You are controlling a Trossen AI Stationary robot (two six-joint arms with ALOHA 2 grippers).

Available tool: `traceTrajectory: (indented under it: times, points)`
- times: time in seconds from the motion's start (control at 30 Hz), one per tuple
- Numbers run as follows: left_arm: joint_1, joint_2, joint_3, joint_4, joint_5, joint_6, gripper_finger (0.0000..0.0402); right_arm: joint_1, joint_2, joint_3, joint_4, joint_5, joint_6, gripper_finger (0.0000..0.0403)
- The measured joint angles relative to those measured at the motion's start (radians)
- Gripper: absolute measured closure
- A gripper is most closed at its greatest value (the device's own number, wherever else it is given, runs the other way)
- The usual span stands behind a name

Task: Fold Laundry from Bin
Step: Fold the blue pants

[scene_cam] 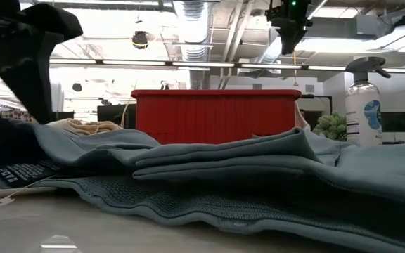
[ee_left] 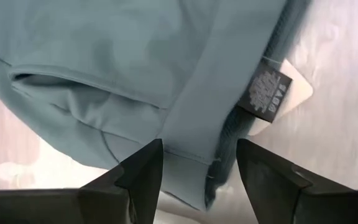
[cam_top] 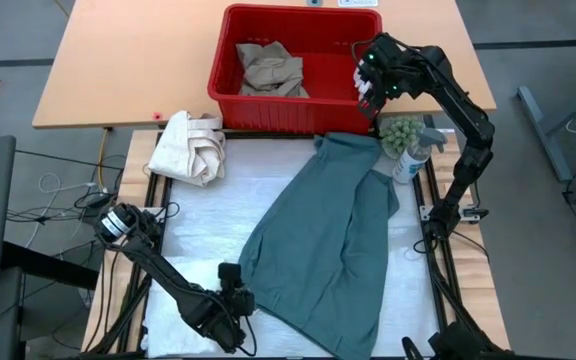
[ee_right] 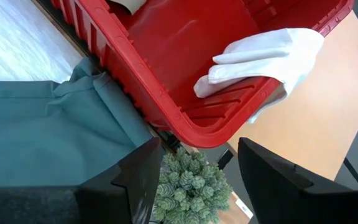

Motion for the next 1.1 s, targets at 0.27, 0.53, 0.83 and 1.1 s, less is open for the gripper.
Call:
traceTrajectory:
  times: [0.27, 0.53, 0.83, 1.1]
  points:
    - [0.013, 0.063, 0.000, 0.011, -0.034, 0.033, 0.0257, 0.000, 0.000, 0.000, -0.001, 0.000, 0.000, 0.0163]
    - [0.053, 0.099, 0.119, -0.212, -0.095, -0.007, 0.0384, 0.000, 0.000, 0.000, -0.013, 0.000, -0.012, 0.0163]
    - [0.057, 0.077, 0.361, -0.657, -0.233, -0.319, 0.0400, 0.000, 0.000, 0.000, -0.029, 0.000, -0.015, 0.0163]
    - [0.078, -0.031, 0.145, -0.657, -0.016, -0.570, 0.0401, 0.000, 0.000, -0.014, -0.031, -0.151, -0.016, 0.0163]
